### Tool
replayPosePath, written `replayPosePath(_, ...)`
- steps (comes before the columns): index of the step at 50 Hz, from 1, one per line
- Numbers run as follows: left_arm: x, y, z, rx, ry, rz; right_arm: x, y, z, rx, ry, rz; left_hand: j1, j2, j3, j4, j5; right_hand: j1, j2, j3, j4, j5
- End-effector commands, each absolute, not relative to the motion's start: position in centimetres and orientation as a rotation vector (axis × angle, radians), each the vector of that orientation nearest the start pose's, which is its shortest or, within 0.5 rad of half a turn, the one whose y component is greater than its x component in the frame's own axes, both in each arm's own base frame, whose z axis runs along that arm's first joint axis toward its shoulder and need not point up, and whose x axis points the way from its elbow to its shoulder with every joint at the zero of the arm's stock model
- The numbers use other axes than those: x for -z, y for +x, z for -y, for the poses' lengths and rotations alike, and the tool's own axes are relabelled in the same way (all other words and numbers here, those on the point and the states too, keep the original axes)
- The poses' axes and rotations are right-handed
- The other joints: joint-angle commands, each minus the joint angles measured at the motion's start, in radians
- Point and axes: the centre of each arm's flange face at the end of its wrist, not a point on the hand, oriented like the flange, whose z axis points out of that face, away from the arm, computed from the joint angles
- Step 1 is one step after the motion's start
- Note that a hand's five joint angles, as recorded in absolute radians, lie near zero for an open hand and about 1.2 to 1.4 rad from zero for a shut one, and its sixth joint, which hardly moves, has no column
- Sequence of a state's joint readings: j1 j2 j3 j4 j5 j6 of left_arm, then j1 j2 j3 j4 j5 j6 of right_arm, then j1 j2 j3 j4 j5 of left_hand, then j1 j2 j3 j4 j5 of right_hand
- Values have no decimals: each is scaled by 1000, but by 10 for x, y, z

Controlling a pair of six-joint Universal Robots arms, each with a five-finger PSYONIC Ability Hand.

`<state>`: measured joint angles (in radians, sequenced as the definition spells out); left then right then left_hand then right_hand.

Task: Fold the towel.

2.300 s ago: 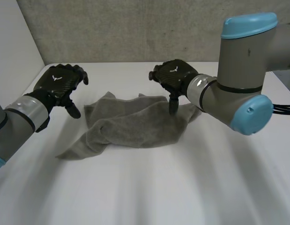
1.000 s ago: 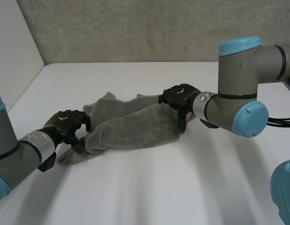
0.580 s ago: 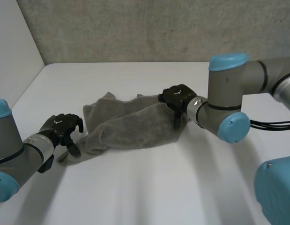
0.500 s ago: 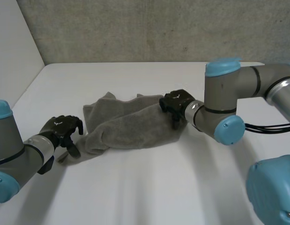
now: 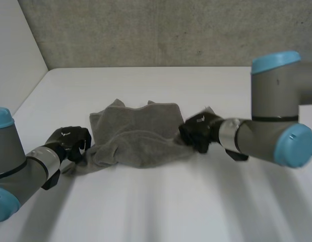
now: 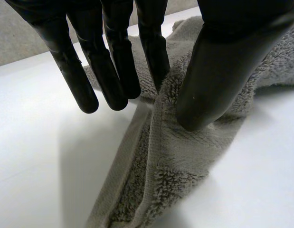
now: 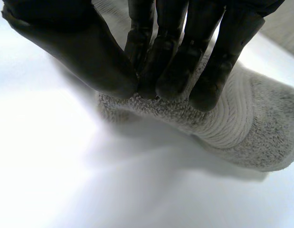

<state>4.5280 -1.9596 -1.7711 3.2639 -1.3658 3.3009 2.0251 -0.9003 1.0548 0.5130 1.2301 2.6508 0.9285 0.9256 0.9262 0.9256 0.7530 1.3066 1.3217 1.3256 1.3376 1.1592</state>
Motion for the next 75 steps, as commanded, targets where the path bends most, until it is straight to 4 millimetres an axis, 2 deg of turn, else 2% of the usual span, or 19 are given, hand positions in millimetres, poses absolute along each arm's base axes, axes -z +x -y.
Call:
replayPosePath(1,-140,-205,274,1725,669,-2772,-184,284,234,1149,-1557,-2172,-104,-101,-102,-101,-103,90,75,71,59,63)
replayPosePath(3,-139,-207,272,1724,684,-2774,-186,280,231,1153,-1585,-2169,-145,-142,-143,-142,-144,-118,-133,-137,-149,-145)
replayPosePath(4,-139,-207,272,1724,684,-2774,-188,277,228,1156,-1596,-2164,-145,-143,-143,-143,-145,-792,-807,-811,-823,-819)
replayPosePath(5,-139,-207,272,1724,686,-2774,-188,277,228,1156,-1596,-2164,-154,-151,-152,-151,-153,-799,-814,-818,-830,-826)
replayPosePath(6,-139,-207,272,1724,686,-2774,-194,277,226,1181,-1597,-2148,-154,-151,-152,-151,-153,-1132,-1147,-1151,-1163,-1159)
replayPosePath(22,-137,-207,266,1704,694,-2788,-235,286,251,1442,-1377,-2100,-166,-163,-164,-163,-165,-1132,-1147,-1151,-1163,-1159)
replayPosePath(36,-138,-210,264,1711,708,-2785,-201,302,287,1436,-1380,-2160,-242,-239,-240,-239,-241,-1107,-1122,-1126,-1138,-1134)
replayPosePath(41,-138,-209,265,1715,704,-2781,-183,298,291,1360,-1384,-2226,-327,-325,-325,-325,-327,-908,-923,-926,-939,-935)
replayPosePath(46,-138,-209,265,1713,704,-2783,-172,286,296,1299,-1360,-2289,-389,-386,-387,-386,-388,-222,-237,-241,-253,-249)
replayPosePath(50,-138,-209,265,1715,704,-2782,-175,279,296,1289,-1338,-2299,-386,-383,-384,-383,-385,88,73,69,57,61)
replayPosePath(55,-138,-209,265,1713,706,-2782,-189,267,295,1323,-1304,-2305,-336,-333,-334,-333,-335,90,75,71,59,63)
replayPosePath(58,-138,-209,265,1713,706,-2782,-193,259,290,1308,-1285,-2297,-31,-28,-29,-28,-30,90,75,71,59,63)
replayPosePath(60,-139,-208,267,1717,699,-2779,-195,256,287,1300,-1276,-2288,466,469,468,469,467,90,75,71,59,63)
replayPosePath(66,-144,-205,274,1745,679,-2757,-209,244,279,1318,-1233,-2256,468,471,470,471,469,90,75,71,59,63)
replayPosePath(69,-157,-207,281,1814,698,-2705,-228,241,279,1398,-1221,-2212,468,471,470,471,469,90,75,71,59,63)
replayPosePath(71,-190,-208,288,1972,715,-2597,-229,241,279,1399,-1220,-2212,468,471,470,471,469,90,75,71,59,63)
replayPosePath(73,-211,-206,290,2066,715,-2530,-271,237,276,1564,-1160,-2126,468,471,470,471,469,90,75,71,59,63)
replayPosePath(74,-211,-206,290,2067,715,-2529,-271,237,276,1565,-1160,-2125,468,471,470,471,469,90,75,71,59,63)
replayPosePath(75,-230,-203,294,2148,707,-2461,-293,235,276,1646,-1125,-2074,468,471,470,471,469,90,75,71,59,63)
